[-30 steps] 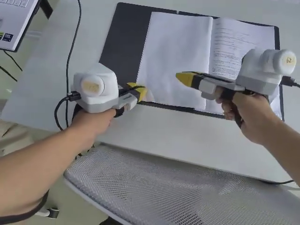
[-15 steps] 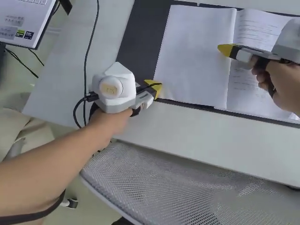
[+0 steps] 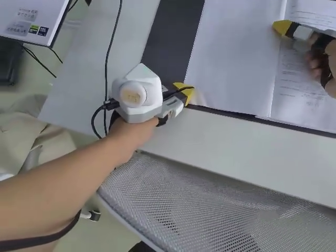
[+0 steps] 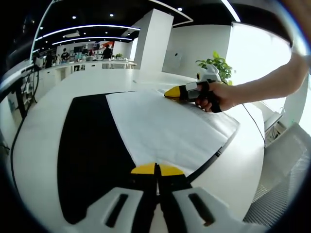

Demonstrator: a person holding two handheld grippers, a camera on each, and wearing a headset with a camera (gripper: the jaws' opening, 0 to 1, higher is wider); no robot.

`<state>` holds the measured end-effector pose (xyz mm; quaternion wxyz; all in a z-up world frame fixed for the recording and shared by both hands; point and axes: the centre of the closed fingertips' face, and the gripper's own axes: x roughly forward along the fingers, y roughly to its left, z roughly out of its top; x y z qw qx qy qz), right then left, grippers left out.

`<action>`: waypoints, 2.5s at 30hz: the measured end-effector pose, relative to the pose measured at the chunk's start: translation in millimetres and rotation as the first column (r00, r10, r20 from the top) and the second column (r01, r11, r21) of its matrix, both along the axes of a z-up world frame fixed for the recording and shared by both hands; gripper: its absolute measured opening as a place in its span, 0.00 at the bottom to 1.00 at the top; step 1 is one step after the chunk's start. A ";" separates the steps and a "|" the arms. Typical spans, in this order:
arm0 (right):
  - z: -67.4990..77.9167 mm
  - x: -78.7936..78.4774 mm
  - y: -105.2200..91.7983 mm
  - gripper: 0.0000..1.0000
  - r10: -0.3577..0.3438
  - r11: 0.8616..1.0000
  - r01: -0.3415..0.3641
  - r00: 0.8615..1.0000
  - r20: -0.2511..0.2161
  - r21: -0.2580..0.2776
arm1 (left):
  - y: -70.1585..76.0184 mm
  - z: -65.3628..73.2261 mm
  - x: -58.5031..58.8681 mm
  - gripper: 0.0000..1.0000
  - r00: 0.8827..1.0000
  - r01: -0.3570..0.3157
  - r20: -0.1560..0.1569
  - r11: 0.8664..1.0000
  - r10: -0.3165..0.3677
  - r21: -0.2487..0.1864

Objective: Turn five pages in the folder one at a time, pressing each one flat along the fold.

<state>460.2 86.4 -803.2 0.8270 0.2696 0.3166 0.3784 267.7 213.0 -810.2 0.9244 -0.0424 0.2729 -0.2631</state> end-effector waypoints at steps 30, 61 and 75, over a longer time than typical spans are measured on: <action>-2.5 63.3 2.2 0.00 -0.048 0.988 0.075 0.978 -0.203 0.132 | -0.3 1.6 -1.1 0.00 1.000 0.002 0.005 1.000 -0.002 0.006; 14.7 -94.8 7.8 0.00 0.207 0.972 -0.165 0.937 -0.280 0.167 | 0.2 -0.2 -0.7 0.00 1.000 -0.005 0.002 1.000 0.005 -0.006; 18.5 -165.2 12.5 0.00 0.265 0.958 -0.213 0.913 -0.309 0.191 | -0.7 -0.7 -1.3 0.00 1.000 -0.008 0.001 1.000 0.008 -0.009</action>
